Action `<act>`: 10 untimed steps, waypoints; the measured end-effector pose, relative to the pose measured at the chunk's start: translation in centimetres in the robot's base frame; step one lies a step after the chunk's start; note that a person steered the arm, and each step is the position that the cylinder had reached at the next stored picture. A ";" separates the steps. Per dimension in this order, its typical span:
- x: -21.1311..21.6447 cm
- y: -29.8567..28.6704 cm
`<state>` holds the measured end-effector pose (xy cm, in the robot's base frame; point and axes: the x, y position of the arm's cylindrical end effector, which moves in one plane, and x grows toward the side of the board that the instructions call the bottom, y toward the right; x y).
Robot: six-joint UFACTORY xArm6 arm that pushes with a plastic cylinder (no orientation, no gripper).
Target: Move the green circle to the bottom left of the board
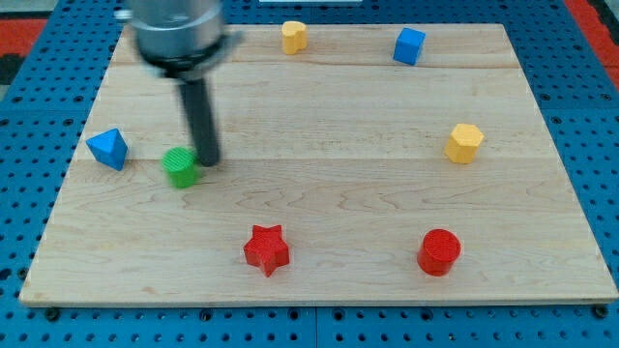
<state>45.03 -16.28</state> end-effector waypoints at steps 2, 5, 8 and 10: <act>7.1 -2.3; 0.2 -9.4; 4.2 -9.9; 8.7 -6.4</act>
<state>53.73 -22.73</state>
